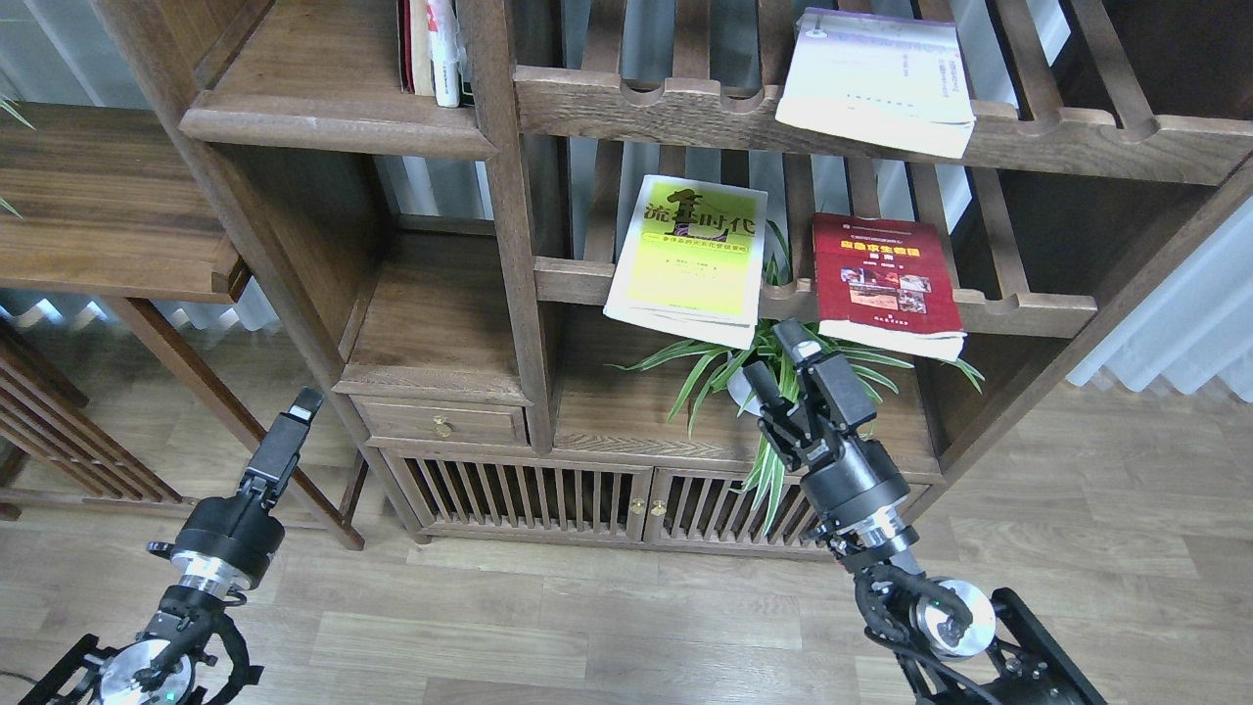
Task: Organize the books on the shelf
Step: 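Reach the right gripper up toward the red book on the middle shelf, then grasp the red book with the right gripper and pull it off the shelf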
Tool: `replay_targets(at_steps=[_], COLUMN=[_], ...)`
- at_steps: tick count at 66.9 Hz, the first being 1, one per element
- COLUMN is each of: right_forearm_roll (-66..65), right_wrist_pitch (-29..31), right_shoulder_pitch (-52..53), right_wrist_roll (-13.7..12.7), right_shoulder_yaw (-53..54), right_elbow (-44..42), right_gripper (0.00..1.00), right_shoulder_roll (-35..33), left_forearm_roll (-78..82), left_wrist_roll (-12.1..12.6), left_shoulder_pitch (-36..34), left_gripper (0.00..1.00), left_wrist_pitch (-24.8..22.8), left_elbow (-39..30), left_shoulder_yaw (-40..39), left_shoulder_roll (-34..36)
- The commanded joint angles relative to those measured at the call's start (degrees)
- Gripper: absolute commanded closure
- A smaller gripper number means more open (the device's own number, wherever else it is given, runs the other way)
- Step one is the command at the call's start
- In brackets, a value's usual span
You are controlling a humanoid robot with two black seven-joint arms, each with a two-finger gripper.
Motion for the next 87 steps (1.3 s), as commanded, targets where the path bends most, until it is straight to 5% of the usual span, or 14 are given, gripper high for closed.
replay_targets(at_steps=[1,23,59,73,79,87], right_forearm_roll=[-0.34,0.19,2.65,2.65,2.65,2.74], right_wrist_pitch=[0.0,-1.98,-2.95,-9.19,-10.94,-12.97], right_shoulder_pitch=[-0.16,3.09,10.56,11.88,12.85,13.73], right_wrist_roll=[-0.25,0.1,6.78,11.0,12.67,14.77], right_shoulder_yaw=[-0.15,0.2,6.35,6.79,7.93,9.6], right_elbow=[-1.04,-6.75,-16.78,-17.48,-17.48,-17.48], right_gripper=[0.01,0.01,0.01,0.01,0.04,0.2], right_shoulder_roll=[0.0,0.0,0.0,0.0,0.0,0.0], left_forearm_roll=[0.0,0.0,0.0,-0.09,-0.09,-0.09], left_wrist_roll=[-0.35,-0.18,-0.53,-0.97,-0.97,-0.97], left_shoulder_pitch=[0.04,0.31,0.57,0.66,0.66,0.66], left_gripper=[0.0,0.0,0.0,0.0,0.0,0.0], left_wrist_pitch=[0.0,0.0,0.0,0.0,0.0,0.0], left_elbow=[-0.09,0.18,0.18,0.18,0.18,0.18], left_shoulder_yaw=[-0.39,-7.25,-7.87,-7.69,-7.78,-7.87], left_shoulder_roll=[0.09,0.62,0.62,0.62,0.62,0.62])
